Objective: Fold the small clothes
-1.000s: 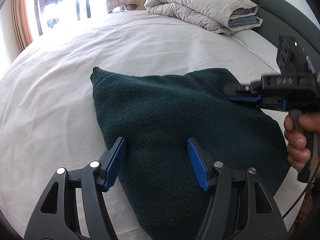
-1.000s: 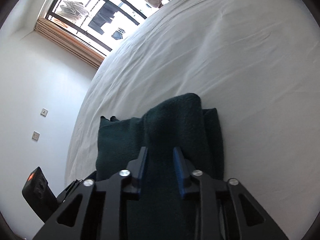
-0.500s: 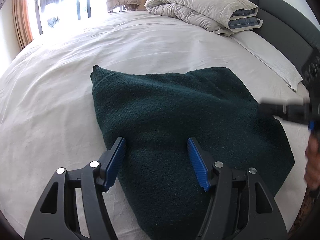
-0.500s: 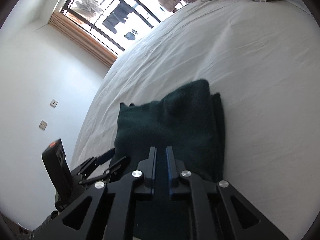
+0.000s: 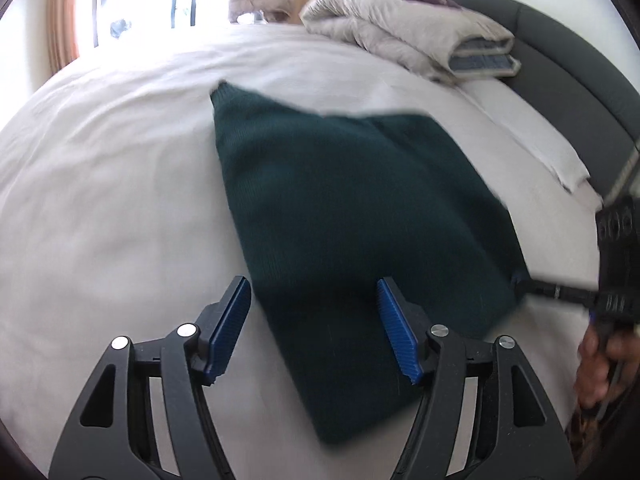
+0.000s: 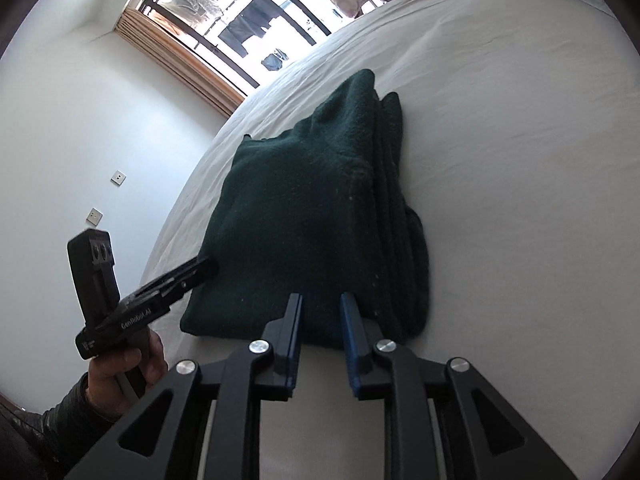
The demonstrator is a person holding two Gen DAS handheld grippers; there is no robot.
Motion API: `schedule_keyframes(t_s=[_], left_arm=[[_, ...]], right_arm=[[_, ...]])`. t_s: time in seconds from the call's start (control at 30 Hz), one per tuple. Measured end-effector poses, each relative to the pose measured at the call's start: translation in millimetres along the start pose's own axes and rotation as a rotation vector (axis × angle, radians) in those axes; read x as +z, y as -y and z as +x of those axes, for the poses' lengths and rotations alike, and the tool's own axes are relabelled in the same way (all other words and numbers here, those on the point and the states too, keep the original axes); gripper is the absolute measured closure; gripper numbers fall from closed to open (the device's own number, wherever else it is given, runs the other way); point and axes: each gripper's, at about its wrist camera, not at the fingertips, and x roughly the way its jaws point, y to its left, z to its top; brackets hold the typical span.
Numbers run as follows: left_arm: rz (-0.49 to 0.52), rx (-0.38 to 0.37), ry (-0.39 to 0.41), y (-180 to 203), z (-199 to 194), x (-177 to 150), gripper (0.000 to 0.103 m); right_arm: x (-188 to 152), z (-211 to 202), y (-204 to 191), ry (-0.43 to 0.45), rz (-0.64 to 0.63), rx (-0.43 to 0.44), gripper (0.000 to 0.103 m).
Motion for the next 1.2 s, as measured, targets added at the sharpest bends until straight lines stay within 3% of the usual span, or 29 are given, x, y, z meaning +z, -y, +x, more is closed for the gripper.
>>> schedule_keyframes(t_s=[0.1, 0.13, 0.2, 0.27, 0.3, 0.4, 0.5, 0.7, 0.8, 0.87, 0.9, 0.97, 1.1, 1.2], left_arm=[[0.011, -0.018, 0.029, -2.8, -21.4, -20.0, 0.036], [-0.004, -0.021, 0.044, -7.6, -28.0, -19.9, 0.031], [-0.060, -0.035, 0.082, -21.6, -38.5, -13.2, 0.026], [-0.141, -0.078, 0.107, -40.1, -42.0, 1.4, 0.010], [-0.191, -0.121, 0.104, -49.5, -39.0, 9.7, 0.008], [-0.298, -0.241, 0.042, -71.0, -14.3, 33.9, 0.008], [-0.330, -0.299, -0.026, -78.7, 12.1, 53.0, 0.008], [-0.410, -0.414, -0.122, -76.0, 54.4, 62.4, 0.011], [-0.378, -0.400, -0.139, -64.5, 64.8, 66.4, 0.015], [-0.375, -0.392, -0.158, -62.3, 71.4, 67.6, 0.030], [-0.384, -0.396, -0.163, -63.8, 73.6, 66.1, 0.032], [-0.405, -0.416, -0.174, -68.1, 76.5, 65.6, 0.043], [-0.397, -0.418, -0.175, -68.9, 72.6, 63.9, 0.054], [-0.404, -0.429, -0.161, -69.6, 61.8, 70.3, 0.061]], right_arm=[[-7.6, -24.0, 4.5, 0.036, 0.017, -0.004, 0.070], [-8.2, -32.8, 7.0, 0.057, 0.021, -0.004, 0.052], [-1.7, -38.9, 9.2, 0.085, 0.039, -0.048, 0.029], [15.9, -38.4, 15.5, 0.113, 0.082, -0.039, 0.029], [24.5, -36.3, 18.1, 0.122, 0.104, -0.021, 0.029], [52.8, -17.5, 23.1, 0.095, 0.142, 0.012, 0.029], [77.8, 7.6, 30.4, 0.052, 0.180, 0.032, 0.030], [98.5, 50.0, 44.1, -0.066, 0.221, 0.045, 0.042], [100.8, 66.0, 43.2, -0.095, 0.210, 0.047, 0.045], [103.5, 69.3, 45.1, -0.093, 0.225, 0.071, 0.049], [103.4, 70.6, 46.3, -0.097, 0.228, 0.071, 0.056], [102.7, 72.5, 45.9, -0.109, 0.214, 0.050, 0.063], [96.3, 64.0, 29.1, -0.104, 0.141, -0.023, 0.073], [97.8, 54.7, 8.0, -0.078, 0.088, -0.074, 0.076]])
